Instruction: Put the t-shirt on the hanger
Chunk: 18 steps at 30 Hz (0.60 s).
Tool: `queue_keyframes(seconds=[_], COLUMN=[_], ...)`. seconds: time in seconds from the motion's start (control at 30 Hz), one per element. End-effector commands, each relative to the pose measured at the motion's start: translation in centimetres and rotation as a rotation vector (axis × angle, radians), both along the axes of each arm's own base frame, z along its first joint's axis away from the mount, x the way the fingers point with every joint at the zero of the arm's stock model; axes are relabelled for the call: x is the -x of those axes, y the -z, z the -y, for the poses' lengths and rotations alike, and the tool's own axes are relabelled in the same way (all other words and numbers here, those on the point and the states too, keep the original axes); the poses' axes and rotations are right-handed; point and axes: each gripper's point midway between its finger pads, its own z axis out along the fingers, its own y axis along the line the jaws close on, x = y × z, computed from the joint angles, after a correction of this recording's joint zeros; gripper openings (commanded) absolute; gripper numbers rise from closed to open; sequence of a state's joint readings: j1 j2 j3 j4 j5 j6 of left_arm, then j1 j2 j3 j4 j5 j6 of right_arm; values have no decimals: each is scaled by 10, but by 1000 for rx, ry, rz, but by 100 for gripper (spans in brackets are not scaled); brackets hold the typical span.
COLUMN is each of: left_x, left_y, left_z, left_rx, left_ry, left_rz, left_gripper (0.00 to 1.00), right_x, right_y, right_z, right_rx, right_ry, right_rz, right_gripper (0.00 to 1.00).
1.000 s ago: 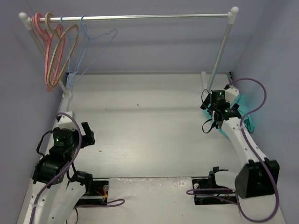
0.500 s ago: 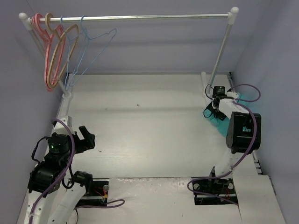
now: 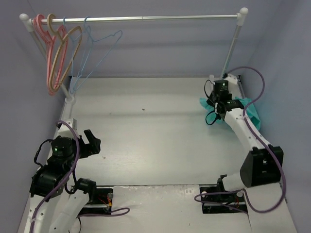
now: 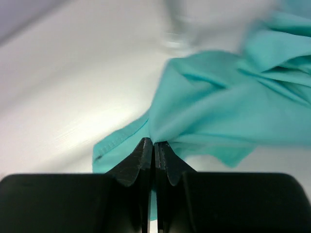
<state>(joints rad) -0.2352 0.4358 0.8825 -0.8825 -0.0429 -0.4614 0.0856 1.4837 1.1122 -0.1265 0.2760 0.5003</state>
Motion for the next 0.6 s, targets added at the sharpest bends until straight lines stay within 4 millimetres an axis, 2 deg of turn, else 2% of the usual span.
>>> queue_keyframes(seconds=[0.0,0.07,0.1,0.17,0.2,0.27,0.37,0.43,0.47,0.5,0.57], left_x=[-19,-23,-25,-28,-29,-31,-32,-30,-29,-28,-27], left_y=[-39,-45,-49,-55,-57,-61,-62,-59,-57,-56,-50], left_z=[8,11,12,13,13,15,17,23,24,27,30], left_rx=[42,52,58,63,66,77,93,119,126,140,154], left_ry=[15,21,25,24,19,21,23,45,49,56,60], left_rz=[110,123,136,147,149,158,154,141,130,124,104], left_gripper=[80,80,80,80,80,80,80,80,80,80,80], right_x=[-3,22,32,65,78,108,129,131,132,127,130], right_y=[-141,-185,-209,-239,-255,-267,-253,-222,-202,-191,-156], right_z=[-90,-143,-157,-195,-204,-223,-223,-207,-197,-179,-159], right_rx=[-30,-102,-105,-164,-167,-207,-190,-153,-142,-94,-64], right_ry=[-393,-624,-694,-901,-981,-1147,-1222,-1147,-1102,-996,-892], right_rz=[339,433,482,546,578,602,566,472,397,366,254], right_gripper=[0,0,0,0,0,3,2,33,56,62,78])
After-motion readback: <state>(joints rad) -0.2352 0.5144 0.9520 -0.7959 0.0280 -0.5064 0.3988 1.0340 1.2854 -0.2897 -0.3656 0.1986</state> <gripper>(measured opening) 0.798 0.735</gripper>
